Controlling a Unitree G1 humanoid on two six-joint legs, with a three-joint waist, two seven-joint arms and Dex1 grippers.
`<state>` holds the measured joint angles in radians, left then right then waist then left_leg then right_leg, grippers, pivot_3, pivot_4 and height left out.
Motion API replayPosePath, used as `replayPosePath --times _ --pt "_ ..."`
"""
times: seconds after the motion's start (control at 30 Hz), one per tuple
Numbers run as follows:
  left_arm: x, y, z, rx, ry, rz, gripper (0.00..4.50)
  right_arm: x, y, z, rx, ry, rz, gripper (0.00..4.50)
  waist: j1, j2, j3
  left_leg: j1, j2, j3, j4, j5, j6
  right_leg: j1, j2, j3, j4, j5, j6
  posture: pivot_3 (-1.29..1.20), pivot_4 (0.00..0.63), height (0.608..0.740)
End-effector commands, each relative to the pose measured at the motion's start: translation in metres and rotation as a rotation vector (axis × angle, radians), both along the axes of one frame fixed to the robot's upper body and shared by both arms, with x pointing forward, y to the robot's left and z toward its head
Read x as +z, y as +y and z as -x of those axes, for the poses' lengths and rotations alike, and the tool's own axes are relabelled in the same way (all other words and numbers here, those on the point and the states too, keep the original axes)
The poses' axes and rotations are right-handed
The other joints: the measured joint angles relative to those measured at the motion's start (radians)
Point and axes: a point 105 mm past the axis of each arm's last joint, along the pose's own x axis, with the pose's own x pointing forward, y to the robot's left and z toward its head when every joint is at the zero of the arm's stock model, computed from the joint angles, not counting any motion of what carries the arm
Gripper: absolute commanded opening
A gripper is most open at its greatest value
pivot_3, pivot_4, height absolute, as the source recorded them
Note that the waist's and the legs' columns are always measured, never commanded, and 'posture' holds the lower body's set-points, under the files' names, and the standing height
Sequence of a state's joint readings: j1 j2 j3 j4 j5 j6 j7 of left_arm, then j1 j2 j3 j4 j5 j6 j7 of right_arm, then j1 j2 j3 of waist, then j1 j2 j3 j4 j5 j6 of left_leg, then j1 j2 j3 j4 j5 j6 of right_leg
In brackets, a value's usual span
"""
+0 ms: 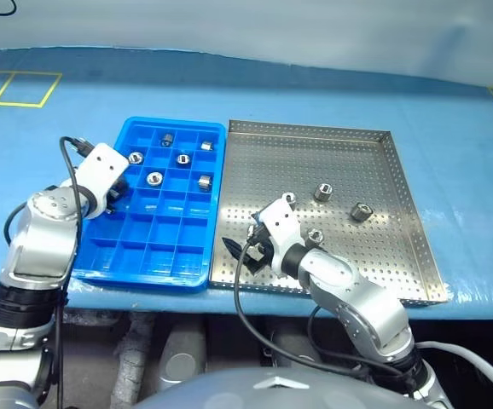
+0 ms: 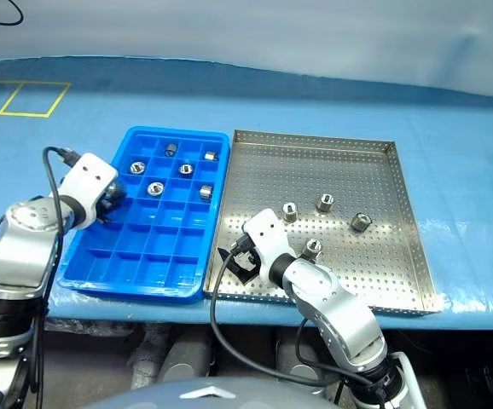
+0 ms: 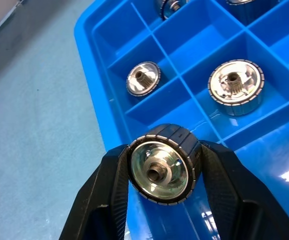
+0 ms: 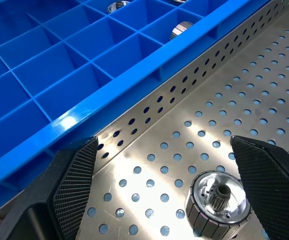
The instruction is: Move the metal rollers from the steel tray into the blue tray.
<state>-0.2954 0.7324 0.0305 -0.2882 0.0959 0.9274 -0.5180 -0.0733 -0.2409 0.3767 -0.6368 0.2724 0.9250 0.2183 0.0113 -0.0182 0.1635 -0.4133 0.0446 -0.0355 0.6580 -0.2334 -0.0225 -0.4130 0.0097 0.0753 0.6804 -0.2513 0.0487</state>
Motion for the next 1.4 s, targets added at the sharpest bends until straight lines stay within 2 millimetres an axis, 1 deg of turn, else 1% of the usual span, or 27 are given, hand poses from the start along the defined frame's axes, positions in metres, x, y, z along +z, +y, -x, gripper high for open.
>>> replayPosePath --times 0.03,0.17,0.27,0.37,0.57,0.63,0.67,0.77,0.8,0.83,0.9,1.0,1.07,1.1,1.2,1.3,1.33,1.4 --pt "0.023 0.003 0.001 0.001 -0.064 -0.034 1.89 0.015 0.001 0.000 0.002 -0.056 -0.029 4.50 0.000 0.000 0.000 0.000 0.000 0.000 0.000 0.000 0.000 0.000 0.000 0.000 0.000 0.000 0.000 0.11 0.150 0.740" --pt "0.003 0.003 0.014 -0.048 0.049 -0.056 1.89 0.015 0.001 -0.001 0.003 -0.057 -0.033 4.50 -0.003 0.000 0.000 0.000 0.000 0.001 0.000 0.000 0.000 0.000 0.000 0.000 0.000 0.000 0.000 0.11 0.150 0.740" --pt "-0.010 -0.001 0.019 -0.079 0.105 -0.069 1.89 0.015 0.002 -0.001 0.009 -0.058 -0.033 4.50 -0.003 0.000 0.000 0.001 0.000 0.001 -0.001 0.000 0.000 0.000 -0.001 0.000 0.000 0.000 0.000 0.12 0.150 0.740" --pt "-0.015 -0.005 0.021 -0.105 0.133 -0.064 1.89 0.016 0.002 -0.001 0.010 -0.059 -0.034 4.50 -0.002 0.000 0.000 0.001 0.000 0.000 -0.001 0.000 0.000 0.000 0.000 0.000 0.000 0.000 -0.001 0.12 0.150 0.740" --pt "-0.019 0.001 0.016 -0.079 0.142 -0.091 1.89 0.015 0.000 -0.001 -0.004 -0.057 -0.036 4.50 -0.003 0.000 0.000 0.001 0.000 0.001 -0.001 0.000 0.000 0.000 0.000 0.000 -0.001 -0.001 -0.001 0.10 0.150 0.740" --pt "-0.016 0.000 0.014 -0.076 0.129 -0.079 2.62 0.014 -0.001 -0.001 -0.012 -0.056 -0.035 4.50 -0.005 0.000 0.000 0.001 0.000 0.001 -0.001 0.000 0.000 0.000 0.000 0.000 -0.001 0.000 -0.001 0.10 0.150 0.740" --pt "-0.014 -0.001 0.013 -0.079 0.120 -0.070 2.87 0.014 -0.001 -0.001 -0.016 -0.056 -0.035 4.50 -0.006 0.000 0.000 0.001 0.000 0.001 -0.001 0.000 0.000 0.000 0.000 0.000 -0.001 -0.001 -0.001 0.09 0.150 0.740" --pt "-0.004 -0.005 0.008 -0.073 0.067 -0.020 3.85 0.014 -0.003 -0.001 -0.026 -0.057 -0.034 4.50 -0.005 0.000 0.000 0.001 0.000 0.001 -0.001 0.000 0.000 0.000 0.000 0.000 0.000 -0.001 -0.001 0.08 0.150 0.740" --pt "0.006 -0.009 0.005 -0.080 0.023 0.007 4.17 0.015 -0.004 -0.001 -0.029 -0.058 -0.034 4.50 -0.005 0.000 0.000 0.000 0.000 0.000 -0.001 0.000 0.000 0.000 0.000 0.000 -0.001 0.000 -0.001 0.08 0.150 0.740" --pt "0.016 -0.015 0.001 -0.097 -0.029 0.039 4.49 0.015 -0.004 -0.001 -0.032 -0.059 -0.035 4.50 -0.001 0.000 0.000 0.000 0.000 0.001 -0.001 0.000 0.000 0.000 -0.001 0.000 -0.001 0.000 0.000 0.08 0.150 0.740" --pt "0.040 -0.032 -0.006 -0.154 -0.148 0.142 4.49 0.017 -0.007 0.000 -0.040 -0.064 -0.041 4.50 0.007 -0.001 0.000 -0.001 -0.001 0.000 0.000 0.000 0.000 0.000 -0.001 0.000 -0.001 0.000 0.000 0.07 0.150 0.740" --pt "0.068 -0.062 -0.013 -0.298 -0.285 0.292 4.49 0.024 -0.015 0.002 -0.054 -0.083 -0.060 4.50 0.006 -0.001 0.000 -0.002 -0.001 0.000 0.003 0.000 0.000 0.001 -0.001 -0.001 -0.002 0.001 0.002 0.06 0.150 0.740" --pt "0.077 -0.083 -0.014 -0.415 -0.295 0.386 4.49 0.029 -0.025 0.003 -0.077 -0.096 -0.066 4.50 0.002 -0.001 0.000 -0.002 -0.001 0.000 0.003 0.000 0.000 0.001 -0.001 0.000 -0.002 0.002 0.003 0.05 0.150 0.740" --pt "0.079 -0.096 -0.013 -0.497 -0.287 0.398 4.49 0.030 -0.032 0.003 -0.092 -0.101 -0.062 4.50 -0.001 -0.001 0.000 -0.002 -0.001 0.000 0.003 0.000 0.000 0.001 -0.001 0.000 -0.002 0.002 0.003 0.03 0.150 0.740" --pt "0.071 -0.138 -0.006 -0.763 -0.189 0.385 4.49 0.030 -0.056 0.010 -0.133 -0.106 -0.015 4.50 -0.011 -0.001 0.000 -0.001 -0.002 0.001 0.002 0.000 0.000 0.002 -0.001 0.001 -0.002 0.002 0.003 0.00 0.150 0.740" --pt "0.056 -0.166 0.004 -0.987 -0.065 0.348 4.49 0.026 -0.073 0.021 -0.147 -0.086 0.038 4.50 -0.025 0.000 -0.001 -0.001 -0.002 0.000 0.002 0.000 0.000 0.002 -0.001 0.002 -0.002 0.002 0.003 -0.05 0.150 0.740" --pt "0.050 -0.175 0.005 -1.043 -0.007 0.344 4.49 0.021 -0.080 0.026 -0.154 -0.067 0.069 4.50 -0.033 0.000 -0.001 -0.001 -0.002 0.000 0.002 0.000 0.000 0.002 -0.001 0.003 -0.002 0.002 0.003 -0.06 0.150 0.740" --pt "0.039 -0.187 0.010 -1.150 0.091 0.314 4.49 0.014 -0.091 0.034 -0.174 -0.041 0.120 4.50 -0.044 0.000 -0.001 -0.001 -0.002 0.001 0.002 0.000 0.000 0.002 0.000 0.003 -0.002 0.002 0.003 -0.08 0.150 0.740"
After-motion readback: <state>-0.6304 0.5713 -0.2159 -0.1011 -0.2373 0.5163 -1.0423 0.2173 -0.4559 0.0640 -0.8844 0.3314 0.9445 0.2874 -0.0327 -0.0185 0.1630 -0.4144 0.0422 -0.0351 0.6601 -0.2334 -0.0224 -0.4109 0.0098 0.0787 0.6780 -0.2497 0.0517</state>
